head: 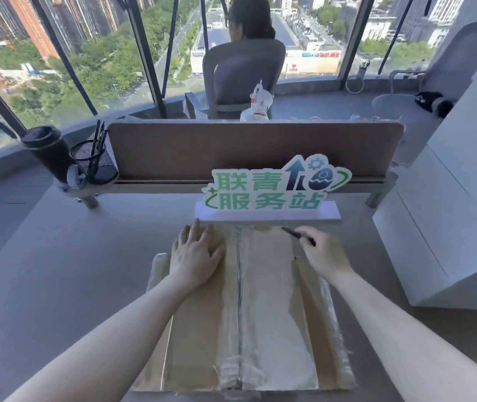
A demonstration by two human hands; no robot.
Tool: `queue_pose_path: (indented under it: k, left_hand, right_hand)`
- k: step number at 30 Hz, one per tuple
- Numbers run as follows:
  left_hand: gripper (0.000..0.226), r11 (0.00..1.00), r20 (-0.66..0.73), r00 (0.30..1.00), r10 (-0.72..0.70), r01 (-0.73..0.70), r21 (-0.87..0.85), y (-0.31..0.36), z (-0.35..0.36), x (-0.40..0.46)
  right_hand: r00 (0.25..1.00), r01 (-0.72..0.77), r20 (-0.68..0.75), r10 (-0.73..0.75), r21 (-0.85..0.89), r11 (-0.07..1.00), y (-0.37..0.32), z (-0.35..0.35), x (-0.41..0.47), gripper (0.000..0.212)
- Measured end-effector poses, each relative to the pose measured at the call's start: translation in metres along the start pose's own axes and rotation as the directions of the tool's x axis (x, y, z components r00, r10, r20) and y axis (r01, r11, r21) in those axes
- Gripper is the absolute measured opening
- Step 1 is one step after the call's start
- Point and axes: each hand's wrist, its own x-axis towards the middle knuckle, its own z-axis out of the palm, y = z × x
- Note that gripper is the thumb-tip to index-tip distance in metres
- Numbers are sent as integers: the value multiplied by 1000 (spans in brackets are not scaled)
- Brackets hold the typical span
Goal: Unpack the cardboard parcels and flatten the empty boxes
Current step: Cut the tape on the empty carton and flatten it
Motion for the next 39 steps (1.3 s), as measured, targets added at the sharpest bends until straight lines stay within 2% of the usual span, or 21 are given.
queue_pose_path:
  k: [4,7,10,17,22,29,32,36,39]
  left_hand:
    - [70,999,66,997,37,-35,-17,-3,4,28]
    - [71,998,-4,998,56,-56,-27,-7,12,28]
    - [71,998,-52,997,59,-61,-34,-9,17,26]
    - [81,998,-51,998,36,-39,-54,-8,18,27]
    - [84,997,-48,999,17,-21,-69,-8,20,28]
    - [85,998,-52,999,14,-18,-64,-8,21,29]
    - [85,998,-50,999,12,-15,-56,-9,22,29]
    - [86,999,-46,999,11,-13,-51,-9,23,30]
    - [86,999,-48,999,11,-13,-51,-10,23,30]
  right_hand:
    - [976,191,133,-174,-134,972,-45,23,38,27]
    - [951,280,215,-224,-278,919,-65,37,62,28]
    - [924,328,309,-224,-343,880,-79,43,81,29]
    - [837,396,521,-166,-368,842,-96,43,109,26]
    - [845,428,483,-229,-353,832,-102,50,115,27]
    - [837,382,519,-175,-325,865,-88,48,129,25]
    - [800,386,573,-177,-266,883,-88,51,129,24]
    - [837,384,502,-216,-259,886,-90,51,131,25]
    - [823,383,532,-201,-257,887,-84,54,135,25]
